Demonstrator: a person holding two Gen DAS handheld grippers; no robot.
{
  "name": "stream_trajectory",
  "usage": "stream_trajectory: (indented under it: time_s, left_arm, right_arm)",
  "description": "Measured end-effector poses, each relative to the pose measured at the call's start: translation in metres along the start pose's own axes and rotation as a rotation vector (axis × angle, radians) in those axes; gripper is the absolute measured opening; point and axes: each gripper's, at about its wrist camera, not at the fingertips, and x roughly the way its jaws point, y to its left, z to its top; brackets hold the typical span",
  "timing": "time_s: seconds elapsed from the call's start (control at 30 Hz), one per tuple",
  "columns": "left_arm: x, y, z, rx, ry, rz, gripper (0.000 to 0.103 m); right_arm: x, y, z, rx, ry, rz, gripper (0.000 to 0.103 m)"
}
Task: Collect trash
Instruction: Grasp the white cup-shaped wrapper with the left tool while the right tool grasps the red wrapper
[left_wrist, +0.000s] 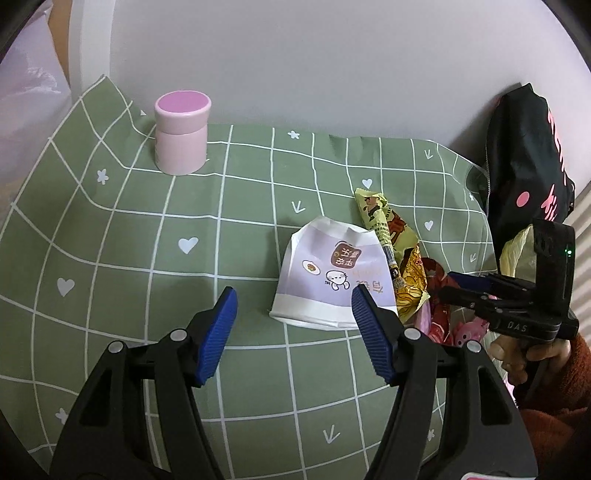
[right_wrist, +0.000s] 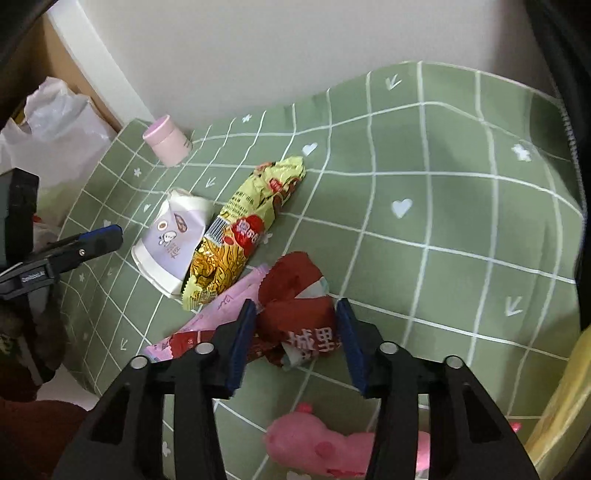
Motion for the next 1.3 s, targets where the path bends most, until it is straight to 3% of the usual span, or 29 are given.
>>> stream_trajectory:
  time_s: [0.27,0.73,0.8,0.87,0.93,1.07,1.13,1.3]
  left_arm:
    - [0.023,-0.013,0.004,0.050,0.064,-0.017,0.067]
    - [0.048,-0.018,0.015,0.005,0.116,0.021,0.067]
    - [0.050,-0.019,0.017,-0.004,0.118,0.023,0.060]
    - [0.050,-0.019,0.017,-0.022,0.123,0.014,0.045]
    - [0.049,-0.017,0.019,-0.040,0.114,-0.004,0.037]
    - [0.032,-0.022,0.024,-0.029,0.054,-0.034,0.018]
    - [0.023,-0.025,0.029,-0.018,0.024,-0.050,0.012]
    - [0.011,-0.034,0.041,-0.012,-0.010,-0.137,0.012]
  right_arm:
    - [-0.031,-0.015,0.001,0.034,-0.080,-0.050,0.039]
    - [-0.029,-0.014,-0.012,0.026,-0.057,-0.047,0.039]
    - [-0.029,-0.013,-0.012,0.024,-0.055,-0.045,0.039]
    - [-0.028,-0.012,-0.013,0.020,-0.053,-0.045,0.039]
    - [-0.028,-0.010,-0.013,0.014,-0.053,-0.046,0.039]
    - [-0.030,-0.008,-0.012,0.010,-0.060,-0.046,0.039]
    - [-0.030,-0.008,-0.012,0.009,-0.058,-0.043,0.039]
    - [-0.025,-0.002,-0.015,-0.007,-0.041,-0.029,0.039]
